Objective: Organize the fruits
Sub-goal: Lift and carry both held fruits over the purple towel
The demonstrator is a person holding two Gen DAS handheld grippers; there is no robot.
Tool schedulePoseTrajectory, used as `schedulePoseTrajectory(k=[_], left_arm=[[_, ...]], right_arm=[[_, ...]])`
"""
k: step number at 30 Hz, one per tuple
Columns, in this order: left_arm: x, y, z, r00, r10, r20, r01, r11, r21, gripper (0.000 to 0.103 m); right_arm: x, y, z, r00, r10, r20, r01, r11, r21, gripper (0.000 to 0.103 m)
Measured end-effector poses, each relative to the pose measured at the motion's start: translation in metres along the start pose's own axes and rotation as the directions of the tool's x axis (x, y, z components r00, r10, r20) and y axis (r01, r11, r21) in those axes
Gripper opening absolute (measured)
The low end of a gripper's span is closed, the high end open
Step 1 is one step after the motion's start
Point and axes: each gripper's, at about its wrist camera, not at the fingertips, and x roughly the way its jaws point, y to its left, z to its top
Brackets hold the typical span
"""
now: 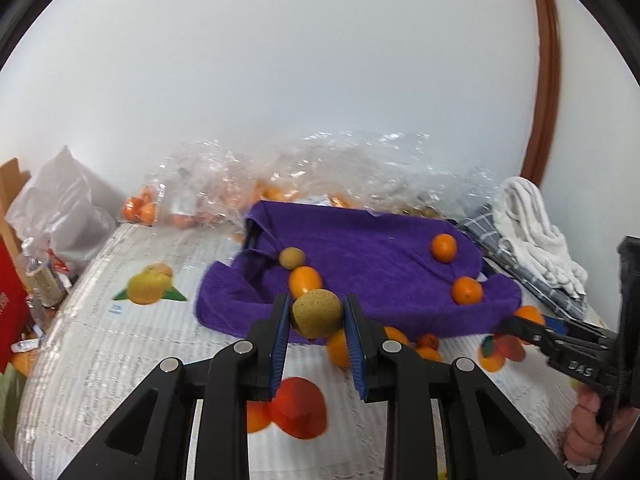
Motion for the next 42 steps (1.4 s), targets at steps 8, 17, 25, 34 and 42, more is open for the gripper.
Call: schedulePoseTrajectory(k=[8,17,25,34,42], left_arm=[[0.001,0.009,0.003,0.999,0.044,0.014,-0.044,0.999,-0.006,0.025],[0.000,0.016,0.005,0.998,0.052,0.016,-0.052,0.998,-0.032,0.025],[0.003,0.024,0.007,0.998,0.067,0.000,-0.067,0.996,-0.062,0.025],[0.002,0.028,0.008,0.997,0.081,0.004,-0.081,0.994,-0.073,0.025],[-0.002,0.041,0.013,0.992,0.121,0.023,-0.118,0.988,-0.095,0.025]], right_arm=[[-0.006,-0.006,0.004,0.999,0.008,0.032,-0.009,1.000,0.025,0.039],[-0.015,-0.014,0.006,0.997,0.013,0.070,-0.017,0.998,0.059,0.039],[-0.023,-0.024,0.007,0.995,0.005,0.099,-0.015,0.995,0.099,0.039],[-0.034,-0.032,0.011,0.989,-0.028,0.142,0.011,0.992,0.126,0.039],[-0.041,-0.035,0.019,0.985,-0.036,0.169,0.012,0.990,0.138,0.039]])
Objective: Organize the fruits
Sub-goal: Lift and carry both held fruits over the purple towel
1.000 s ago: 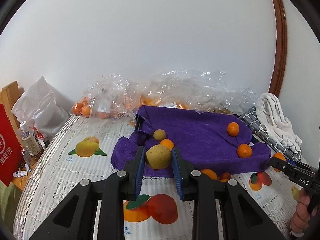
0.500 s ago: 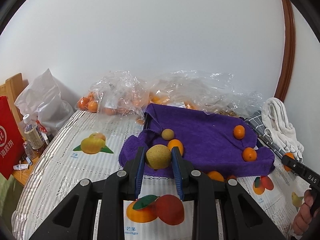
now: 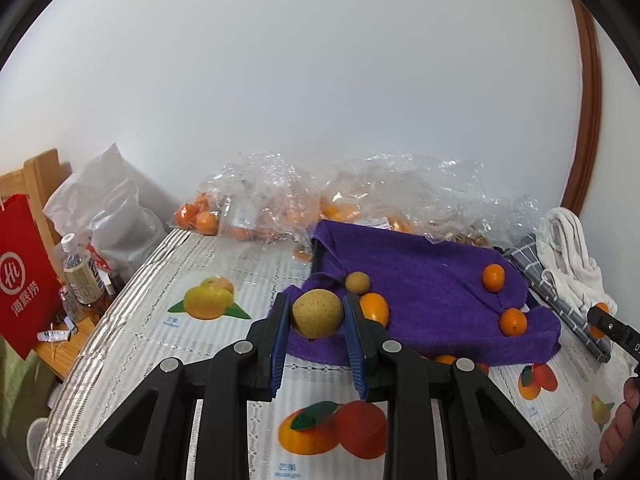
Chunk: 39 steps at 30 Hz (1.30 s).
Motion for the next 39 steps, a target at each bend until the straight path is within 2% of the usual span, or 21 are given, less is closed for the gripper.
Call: schedulePoseTrajectory(k=[9,12,18,22,24,27,31,39], left_arm=[[0.006,0.029,0.020,0.995,0.105,0.003,-0.105,0.994,-0.014,0.025],[0.008,0.026,0.032,0.995,0.097,-0.001,-0.097,0.995,-0.004,0.025],[0.030,-0.003,0.047,0.998,0.053,-0.018,-0.053,0.998,0.038,0.025],[0.060,-0.017,0.046,0.998,0.026,-0.058,-0.024,0.999,0.028,0.025],[0.070,-0.017,0.039,0.997,0.025,-0.067,-0.024,1.000,0.018,0.025],[0.086,-0.014,0.027,0.995,0.033,-0.093,-0.031,0.999,0.019,0.025],[0.094,-0.012,0.017,0.992,0.031,-0.119,-0.029,0.999,0.020,0.025],[0.101,-0.024,0.009,0.990,0.032,-0.140,-0.023,0.997,0.068,0.025]], right_arm=[[-0.003,0.010,0.037,0.999,0.039,0.030,-0.038,0.999,-0.028,0.039],[0.005,0.014,0.050,0.999,0.036,0.036,-0.034,0.998,-0.054,0.039],[0.035,0.020,0.069,0.998,0.055,0.016,-0.053,0.996,-0.069,0.039],[0.067,0.016,0.070,0.998,0.050,-0.040,-0.053,0.996,-0.065,0.039],[0.082,0.012,0.068,0.995,0.059,-0.082,-0.064,0.996,-0.058,0.039],[0.103,0.005,0.060,0.990,0.031,-0.134,-0.040,0.997,-0.066,0.039],[0.126,0.000,0.049,0.973,0.020,-0.229,-0.029,0.999,-0.034,0.039],[0.140,-0.004,0.036,0.966,-0.005,-0.259,0.003,1.000,-0.008,0.041]])
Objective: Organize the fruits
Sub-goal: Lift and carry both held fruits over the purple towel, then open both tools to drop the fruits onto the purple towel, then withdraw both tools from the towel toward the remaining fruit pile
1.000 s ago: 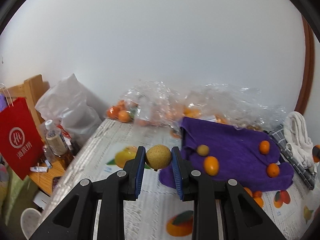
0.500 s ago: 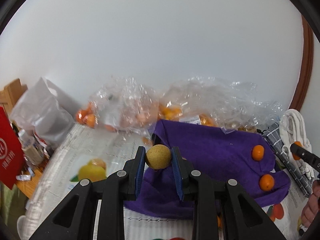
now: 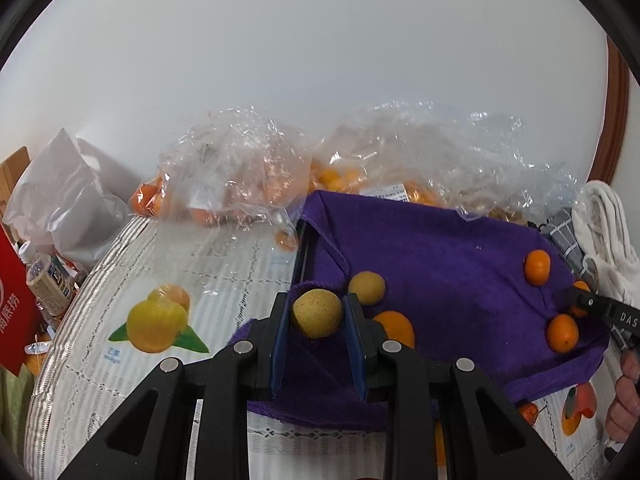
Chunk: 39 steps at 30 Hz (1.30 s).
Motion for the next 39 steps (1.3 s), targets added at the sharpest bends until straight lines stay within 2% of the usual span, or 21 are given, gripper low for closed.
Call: schedulePoseTrajectory(k=[5,10,15,19,22,26,29,31,35,39], left_arm=[[0.001,-0.003,-0.001,1.000,-0.008,-0.007,0.008,1.000,0.010,0.025],[0.003,-0.001,-0.002,0.999,-0.027,-0.020,0.027,1.000,-0.001,0.025],[0.004,-0.002,-0.002,0.998,-0.049,-0.031,0.049,0.999,-0.001,0.025],[0.003,-0.001,-0.003,0.998,-0.057,-0.032,0.057,0.998,-0.009,0.026],[-0.003,0.003,-0.004,0.998,-0.067,-0.016,0.067,0.998,-0.020,0.030],[-0.017,0.005,-0.005,0.999,-0.050,0.020,0.050,0.999,-0.015,0.044],[-0.029,0.011,-0.004,0.999,-0.035,0.041,0.036,0.999,-0.025,0.044],[-0.041,0.018,-0.004,0.998,-0.026,0.062,0.028,0.999,-0.042,0.044],[-0.065,0.032,-0.013,0.995,0.000,0.098,0.005,0.998,-0.056,0.044],[-0.080,0.044,-0.034,0.996,0.041,0.077,-0.036,0.998,-0.057,0.044]], right_arm=[[-0.003,-0.003,-0.002,0.999,0.032,0.009,-0.032,0.999,0.008,0.043],[-0.011,0.006,-0.005,0.999,0.042,0.030,-0.041,0.999,-0.031,0.051],[-0.026,0.019,-0.010,0.996,0.011,0.083,-0.005,0.997,-0.081,0.058],[-0.039,0.034,-0.018,0.993,-0.017,0.121,0.034,0.989,-0.144,0.058],[-0.049,0.048,-0.022,0.989,-0.035,0.143,0.061,0.982,-0.179,0.058],[-0.062,0.068,-0.026,0.988,-0.039,0.150,0.069,0.976,-0.205,0.058],[-0.065,0.075,-0.035,0.993,-0.012,0.114,0.031,0.985,-0.172,0.057],[-0.064,0.081,-0.046,0.997,0.011,0.073,0.002,0.985,-0.174,0.037],[-0.060,0.095,-0.064,1.000,0.012,0.020,-0.007,0.978,-0.210,0.036],[-0.048,0.100,-0.071,0.997,0.053,-0.058,-0.062,0.983,-0.172,0.036]])
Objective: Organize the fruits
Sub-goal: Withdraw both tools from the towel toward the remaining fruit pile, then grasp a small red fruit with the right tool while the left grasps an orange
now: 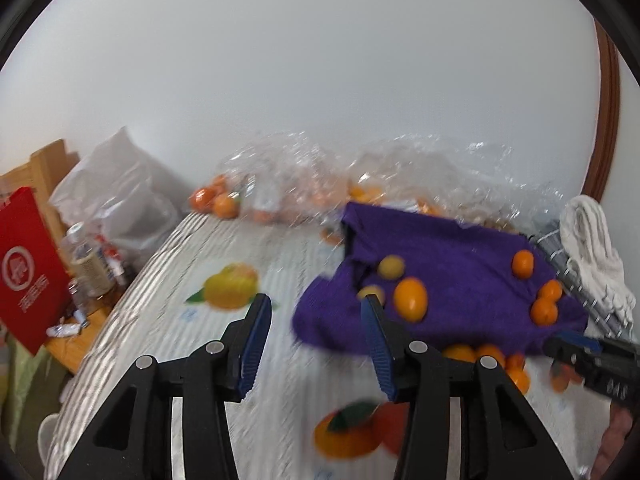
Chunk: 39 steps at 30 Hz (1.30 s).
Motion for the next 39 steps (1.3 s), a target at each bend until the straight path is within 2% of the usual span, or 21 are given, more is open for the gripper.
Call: schedulePoseTrajectory(k=[3,6,8,12,14,16,18,23,26,29,31,34,39], left_arm=[[-0.010,0.007,-0.012,0.999,-0.007,-0.031,0.007,1.000,-0.015,0.044],[-0.021,0.011,-0.016,1.000,-0.003,-0.008,0.003,1.000,-0.025,0.044],[-0.020,0.011,-0.016,1.000,0.007,-0.001,-0.007,1.000,-0.026,0.044],[-0.011,0.008,-0.017,0.999,0.007,-0.036,-0.008,1.000,-0.026,0.044],[-0.008,0.009,-0.018,0.998,-0.009,-0.054,0.007,0.999,-0.033,0.044],[-0.007,0.008,-0.018,0.998,-0.021,-0.058,0.019,0.999,-0.037,0.044],[-0.009,0.008,-0.018,0.998,-0.019,-0.053,0.018,0.999,-0.034,0.044],[-0.005,0.008,-0.019,0.997,-0.026,-0.071,0.024,0.999,-0.040,0.044],[-0.003,0.010,-0.019,0.995,-0.040,-0.086,0.036,0.998,-0.053,0.044],[-0.001,0.011,-0.020,0.994,-0.050,-0.096,0.044,0.997,-0.059,0.044],[0.000,0.010,-0.020,0.994,-0.049,-0.102,0.043,0.997,-0.058,0.044],[0.001,0.008,-0.022,0.994,-0.039,-0.102,0.034,0.998,-0.048,0.044],[0.005,0.000,-0.025,0.990,-0.050,-0.134,0.050,0.999,-0.009,0.047]], right_arm=[[0.010,0.004,0.001,0.999,-0.003,-0.033,0.003,1.000,0.009,0.036],[0.021,0.008,0.002,0.997,0.009,-0.072,-0.008,1.000,0.013,0.036],[0.030,0.010,0.004,0.995,0.024,-0.097,-0.022,0.999,0.026,0.036],[0.044,0.012,0.008,0.990,0.035,-0.136,-0.026,0.998,0.061,0.036],[0.045,0.013,0.007,0.991,0.030,-0.132,-0.022,0.998,0.060,0.033],[0.043,0.014,0.006,0.992,0.033,-0.121,-0.028,0.999,0.046,0.019],[0.039,0.010,0.006,0.993,0.018,-0.119,-0.012,0.999,0.047,0.019],[0.022,-0.015,-0.001,0.994,0.041,-0.101,-0.032,0.995,0.092,0.019],[0.012,-0.023,-0.008,0.996,0.016,-0.093,-0.009,0.997,0.070,0.019],[0.007,-0.029,-0.019,0.994,0.034,-0.101,-0.029,0.998,0.049,0.020],[0.004,-0.030,-0.027,0.994,0.045,-0.099,-0.042,0.999,0.032,0.027],[0.006,-0.029,-0.036,0.993,0.038,-0.114,-0.037,0.999,0.010,0.027],[0.003,-0.022,-0.041,0.996,0.013,-0.083,-0.016,0.999,-0.037,0.024]])
